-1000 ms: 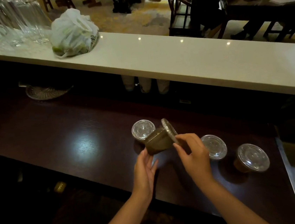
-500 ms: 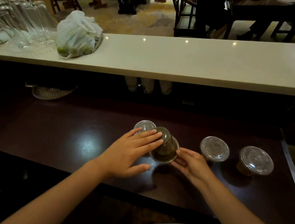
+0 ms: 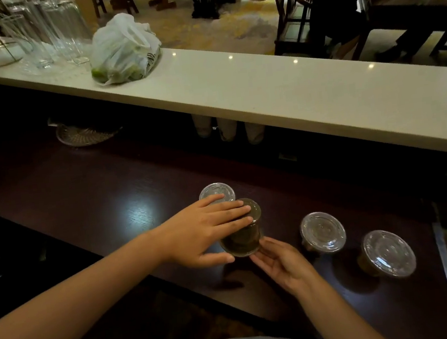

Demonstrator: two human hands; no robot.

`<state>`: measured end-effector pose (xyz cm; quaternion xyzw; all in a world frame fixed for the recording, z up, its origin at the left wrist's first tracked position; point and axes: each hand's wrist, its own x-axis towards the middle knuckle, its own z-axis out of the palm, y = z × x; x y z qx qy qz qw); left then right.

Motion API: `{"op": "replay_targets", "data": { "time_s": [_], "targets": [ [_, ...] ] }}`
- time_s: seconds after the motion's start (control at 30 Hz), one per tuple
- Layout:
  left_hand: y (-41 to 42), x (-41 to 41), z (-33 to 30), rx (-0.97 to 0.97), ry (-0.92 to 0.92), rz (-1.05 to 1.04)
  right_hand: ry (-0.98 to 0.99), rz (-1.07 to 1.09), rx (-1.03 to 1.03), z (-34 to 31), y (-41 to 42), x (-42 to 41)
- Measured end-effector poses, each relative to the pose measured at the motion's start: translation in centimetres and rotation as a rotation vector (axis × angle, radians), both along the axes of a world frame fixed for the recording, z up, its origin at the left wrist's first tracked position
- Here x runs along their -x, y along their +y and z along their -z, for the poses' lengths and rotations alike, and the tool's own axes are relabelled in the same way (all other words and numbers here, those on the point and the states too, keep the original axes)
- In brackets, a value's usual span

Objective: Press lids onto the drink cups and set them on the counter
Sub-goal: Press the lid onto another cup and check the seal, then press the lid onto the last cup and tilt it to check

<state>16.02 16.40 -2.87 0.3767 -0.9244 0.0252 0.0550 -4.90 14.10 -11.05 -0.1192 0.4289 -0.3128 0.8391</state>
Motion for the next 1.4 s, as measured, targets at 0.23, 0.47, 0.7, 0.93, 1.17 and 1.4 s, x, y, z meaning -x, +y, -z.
{"op": "replay_targets", "data": {
  "time_s": [0.23, 0.47, 0.7, 0.93, 1.17, 1.4],
  "targets": [
    [1.0, 1.7, 1.6, 0.069, 0.216, -0.251, 0.235, -0.032, 0.316, -2.5, -4.2, 1.8],
    [2.0, 9.8, 6.4, -0.342, 1.157, -0.829, 0.889, -0.225, 1.010, -4.2, -9.4, 3.7],
    [-1.2, 12.8, 8.0, -1.251, 2.254, -1.189, 1.192, -0.443, 1.598, -2.8, -9.7, 3.8],
    [-2.2, 13.6, 9.6, -1.395, 2.521, -1.196, 1.210, -0.622, 1.948, 0.4, -8.2, 4.9],
    [-1.7, 12.7, 11.3, -1.480, 2.580, -1.134, 1.206, -0.643, 1.889, 1.7, -6.0, 5.2],
    [-1.6, 9.4, 10.6, -1.570, 2.096, -1.131, 1.469, -0.534, 1.672, 1.7, -3.2, 4.0]
  ]
}}
